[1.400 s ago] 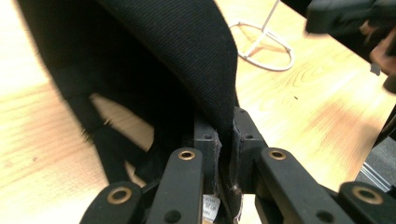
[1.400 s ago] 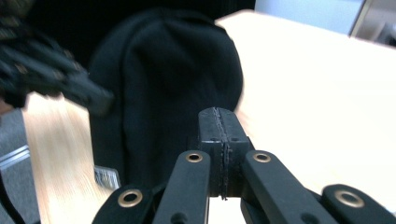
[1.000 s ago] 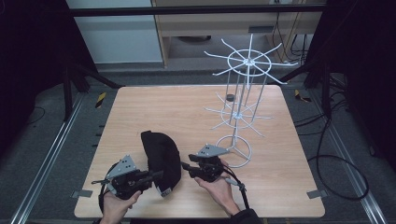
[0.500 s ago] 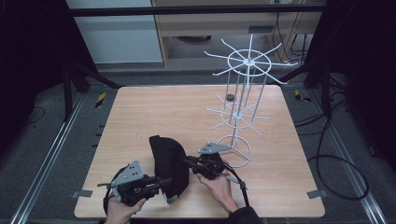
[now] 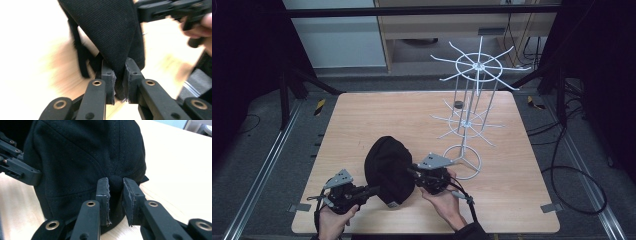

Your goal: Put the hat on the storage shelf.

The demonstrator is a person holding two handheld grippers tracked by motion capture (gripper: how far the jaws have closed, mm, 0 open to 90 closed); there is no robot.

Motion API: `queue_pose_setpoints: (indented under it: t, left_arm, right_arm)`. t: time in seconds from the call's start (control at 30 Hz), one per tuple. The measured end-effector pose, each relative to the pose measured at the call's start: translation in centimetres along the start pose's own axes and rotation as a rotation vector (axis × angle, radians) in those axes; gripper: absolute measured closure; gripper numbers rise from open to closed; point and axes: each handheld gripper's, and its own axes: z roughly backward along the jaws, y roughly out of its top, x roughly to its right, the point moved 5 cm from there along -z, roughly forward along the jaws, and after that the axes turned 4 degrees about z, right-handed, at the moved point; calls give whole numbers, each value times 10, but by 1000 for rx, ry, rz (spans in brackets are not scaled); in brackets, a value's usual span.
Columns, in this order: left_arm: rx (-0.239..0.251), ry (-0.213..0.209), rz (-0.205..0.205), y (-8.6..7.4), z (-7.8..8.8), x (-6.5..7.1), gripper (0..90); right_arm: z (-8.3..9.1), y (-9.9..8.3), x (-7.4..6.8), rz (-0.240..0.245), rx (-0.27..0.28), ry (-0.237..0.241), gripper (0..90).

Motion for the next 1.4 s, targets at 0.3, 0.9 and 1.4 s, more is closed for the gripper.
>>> queue_pose_setpoints:
  t: [0.3, 0.9, 1.4]
  left_arm:
    - [-50, 135, 31, -7, 3, -31, 772]
    - [-119, 329, 65, -21, 15, -69, 675]
    - [104, 346, -8, 38, 27, -44, 427]
  right_arm:
    - [-27, 11, -19, 62, -17, -18, 887]
    - [-9, -15, 5, -16, -31, 10, 800]
    - [55, -51, 36, -37, 4, -52, 629]
